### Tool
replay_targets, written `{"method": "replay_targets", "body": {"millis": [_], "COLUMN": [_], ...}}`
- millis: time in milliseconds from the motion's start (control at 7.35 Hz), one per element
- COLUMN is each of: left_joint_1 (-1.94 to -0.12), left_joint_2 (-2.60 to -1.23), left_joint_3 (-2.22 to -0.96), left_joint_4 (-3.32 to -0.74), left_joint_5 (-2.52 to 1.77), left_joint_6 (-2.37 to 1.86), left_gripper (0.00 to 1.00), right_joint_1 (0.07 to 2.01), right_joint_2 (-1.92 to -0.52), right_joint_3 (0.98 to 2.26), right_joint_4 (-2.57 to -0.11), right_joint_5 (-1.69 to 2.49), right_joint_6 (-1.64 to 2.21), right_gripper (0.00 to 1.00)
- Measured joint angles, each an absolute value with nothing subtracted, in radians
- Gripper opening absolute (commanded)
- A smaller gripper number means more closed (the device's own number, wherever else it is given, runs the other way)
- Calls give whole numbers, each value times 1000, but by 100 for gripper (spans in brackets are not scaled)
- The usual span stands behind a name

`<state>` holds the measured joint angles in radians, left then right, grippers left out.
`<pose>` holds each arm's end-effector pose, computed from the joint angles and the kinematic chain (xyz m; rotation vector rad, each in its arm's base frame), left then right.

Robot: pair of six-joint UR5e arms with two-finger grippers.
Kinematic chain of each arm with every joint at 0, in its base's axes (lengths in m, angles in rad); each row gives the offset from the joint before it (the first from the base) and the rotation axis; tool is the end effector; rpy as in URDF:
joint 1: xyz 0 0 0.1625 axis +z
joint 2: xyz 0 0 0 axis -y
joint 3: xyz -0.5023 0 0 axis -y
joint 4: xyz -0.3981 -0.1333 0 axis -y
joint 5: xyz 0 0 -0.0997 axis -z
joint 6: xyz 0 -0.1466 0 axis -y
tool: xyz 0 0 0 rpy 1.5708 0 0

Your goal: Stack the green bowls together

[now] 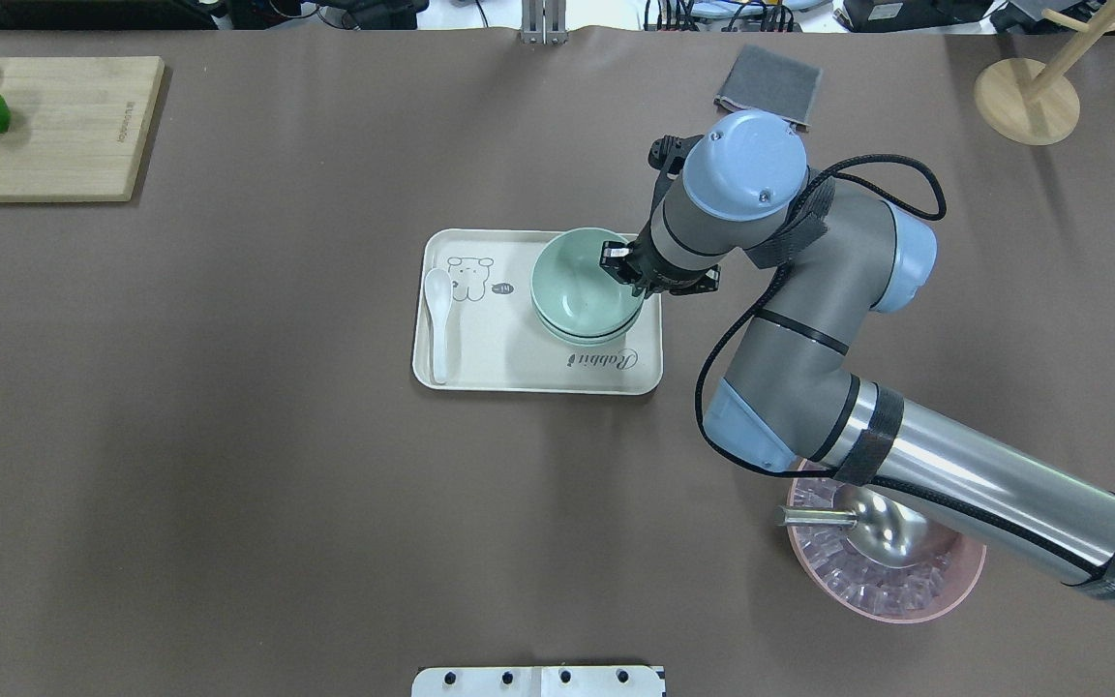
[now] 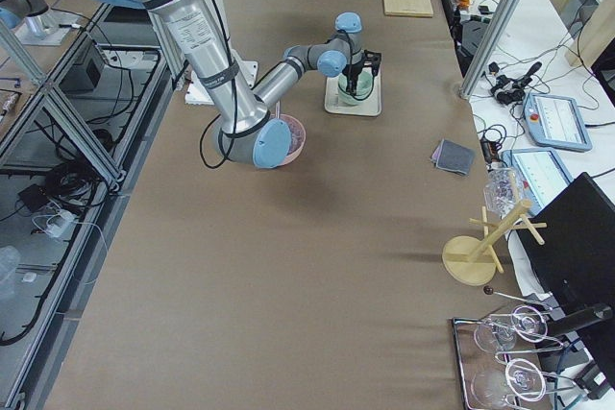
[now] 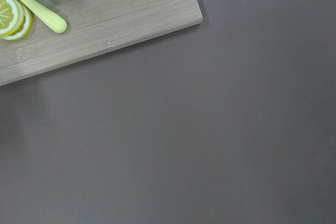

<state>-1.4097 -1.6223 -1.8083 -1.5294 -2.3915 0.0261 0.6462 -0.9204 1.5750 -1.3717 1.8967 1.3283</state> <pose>0.0591 -0.5259 0.6231 0.1785 0.8328 0.2774 -0.5788 -0.5447 0.3360 0.0877 -0.8967 0.2370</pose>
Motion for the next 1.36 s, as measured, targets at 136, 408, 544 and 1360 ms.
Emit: {"method": "replay_targets", "body": {"millis": [136,408,544,1360], "left_joint_1": [-1410,-1409,-1409,-1411], "left_joint_2": [-1623,-1623,-1623,-1616], "left_joint_3": [-1808,-1809,-1809,-1804], "left_joint_4": [-1529,-1529,-1529,-1530], "left_joint_5": [-2392,-2391,-2391,-2387], "left_joint_6": [26,26,26,25], "left_gripper": [98,98,98,98], "right_joint_1": [640,629,628,703], "right_joint_2": [-920,-919,-919,-930], "right_joint_3": [1574,1575,1577,1626], "right_joint_4": [-1373,-1374,-1375,-1551], "right_joint_5": [1864,1820,1814,1853], "right_joint_6": [1324,1320,1319,1103], "right_gripper": [100,100,100,100]}}
